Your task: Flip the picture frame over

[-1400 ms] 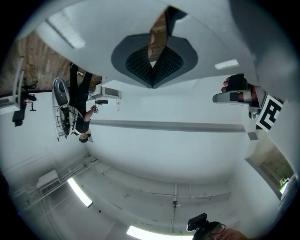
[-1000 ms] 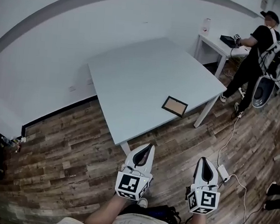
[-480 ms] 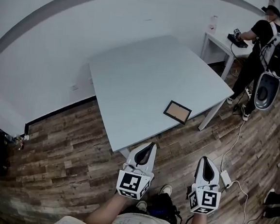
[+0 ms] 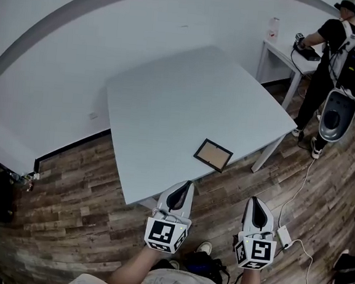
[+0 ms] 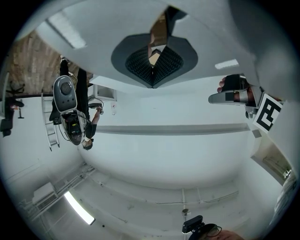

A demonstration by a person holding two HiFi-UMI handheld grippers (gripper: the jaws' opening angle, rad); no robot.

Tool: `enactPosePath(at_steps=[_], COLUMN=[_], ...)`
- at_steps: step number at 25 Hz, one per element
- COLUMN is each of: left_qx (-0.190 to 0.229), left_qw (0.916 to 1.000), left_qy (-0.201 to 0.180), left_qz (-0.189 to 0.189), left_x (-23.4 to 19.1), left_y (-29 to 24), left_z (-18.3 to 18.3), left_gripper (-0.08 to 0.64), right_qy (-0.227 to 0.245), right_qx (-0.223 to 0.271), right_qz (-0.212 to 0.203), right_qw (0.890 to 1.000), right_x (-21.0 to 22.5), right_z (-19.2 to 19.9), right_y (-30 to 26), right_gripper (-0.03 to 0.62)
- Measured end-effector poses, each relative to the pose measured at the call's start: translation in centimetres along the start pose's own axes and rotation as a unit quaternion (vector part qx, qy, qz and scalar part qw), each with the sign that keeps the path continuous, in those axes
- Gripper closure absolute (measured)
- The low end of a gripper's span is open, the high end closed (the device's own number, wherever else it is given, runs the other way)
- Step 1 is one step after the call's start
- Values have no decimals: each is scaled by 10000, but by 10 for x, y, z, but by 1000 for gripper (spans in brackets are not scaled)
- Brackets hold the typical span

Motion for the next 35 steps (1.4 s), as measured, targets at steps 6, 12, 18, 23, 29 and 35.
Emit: enactPosePath(at_steps=[6, 12, 18, 23, 29, 35], left_qx=[-10, -8, -19, -51, -112, -254], left_qw=[9999, 9999, 9999, 9999, 9998, 9996], left_qy=[46, -67, -70, -8, 34, 13], left_qz=[-115, -140, -154, -150, -137, -107], left_x=[18, 17, 7, -7, -21, -32], left_y=[-41, -64, -79, -88, -93, -94], left_z=[12, 20, 26, 34, 43, 60], left_gripper=[560, 560, 560, 560, 560, 560], right_qy=[-30, -91, -20, 335, 1142, 2564], right_qx=[-28, -101, -299, -513, -817, -1158], right_qz=[-215, -242, -387, -605, -1005, -1441], right_qw=[9998, 9996, 9988, 9963, 9850, 9487], right_x=[35, 56, 48, 33, 9, -13], right_z=[2, 12, 23, 39, 68, 108], right_y=[-23, -47, -69, -92, -112, -124], right_gripper=[566, 566, 566, 566, 566, 553])
Point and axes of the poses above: the fingertips, and each gripper's own axes: y backward along the fingers, x to its right, z out of its underside, the point moved 2 cm from there along y, backward along the fingers, and after that the axes turned 8 degrees about x, right-handed, at the moved point
